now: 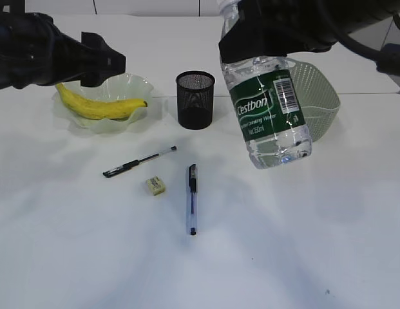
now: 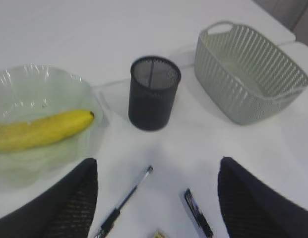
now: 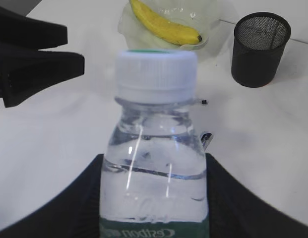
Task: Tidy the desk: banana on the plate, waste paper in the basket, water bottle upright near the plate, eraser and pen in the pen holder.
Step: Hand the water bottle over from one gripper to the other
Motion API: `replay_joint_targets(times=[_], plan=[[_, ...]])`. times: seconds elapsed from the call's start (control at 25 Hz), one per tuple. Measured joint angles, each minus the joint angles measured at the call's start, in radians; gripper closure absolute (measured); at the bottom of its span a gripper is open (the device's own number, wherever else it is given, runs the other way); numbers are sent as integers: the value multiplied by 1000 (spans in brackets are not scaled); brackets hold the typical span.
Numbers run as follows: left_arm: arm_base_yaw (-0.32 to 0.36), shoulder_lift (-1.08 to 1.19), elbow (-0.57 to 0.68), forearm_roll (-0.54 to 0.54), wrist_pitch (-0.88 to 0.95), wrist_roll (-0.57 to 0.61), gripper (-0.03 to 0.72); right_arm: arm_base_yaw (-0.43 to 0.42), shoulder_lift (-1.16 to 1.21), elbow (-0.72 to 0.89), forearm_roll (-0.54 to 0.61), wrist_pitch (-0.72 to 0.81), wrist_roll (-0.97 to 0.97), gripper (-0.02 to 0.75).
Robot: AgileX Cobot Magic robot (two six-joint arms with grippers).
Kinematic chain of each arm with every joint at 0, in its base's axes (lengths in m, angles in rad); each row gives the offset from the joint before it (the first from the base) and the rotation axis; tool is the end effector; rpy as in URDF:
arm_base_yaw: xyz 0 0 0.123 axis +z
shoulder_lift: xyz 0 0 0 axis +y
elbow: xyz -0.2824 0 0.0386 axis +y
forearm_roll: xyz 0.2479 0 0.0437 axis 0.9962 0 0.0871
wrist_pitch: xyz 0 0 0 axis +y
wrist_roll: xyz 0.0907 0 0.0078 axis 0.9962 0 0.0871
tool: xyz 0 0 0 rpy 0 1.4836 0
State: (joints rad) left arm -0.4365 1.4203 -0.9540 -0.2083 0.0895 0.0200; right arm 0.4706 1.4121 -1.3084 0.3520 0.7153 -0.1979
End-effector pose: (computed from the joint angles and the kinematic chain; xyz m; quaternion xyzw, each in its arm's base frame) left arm 0.2876 -0.1360 0.2945 0.1105 0.8442 -0.1685 0.4967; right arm 0.2690 0.1600 0.3685 -0.2251 0.8737 0.2117 0.3757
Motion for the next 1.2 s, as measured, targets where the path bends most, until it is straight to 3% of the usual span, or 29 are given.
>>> replay_joint_targets(times=[0.2, 0.8, 0.96, 1.08, 1.2], plan=[[-8, 52, 28, -2, -204, 0, 154, 0, 0, 0, 6, -23, -4, 363], [-8, 101, 30, -3, -415, -2, 220, 0, 0, 0, 19, -73, -4, 363], [-8, 101, 95, 4, -611, -71, 222, 0, 0, 0, 19, -103, -6, 363], [-8, 101, 173, 95, -752, -213, 222, 0, 0, 0, 20, -120, -10, 363], [-8, 101, 258, 334, -883, -353, 223, 0, 0, 3, 22, -128, -31, 363]])
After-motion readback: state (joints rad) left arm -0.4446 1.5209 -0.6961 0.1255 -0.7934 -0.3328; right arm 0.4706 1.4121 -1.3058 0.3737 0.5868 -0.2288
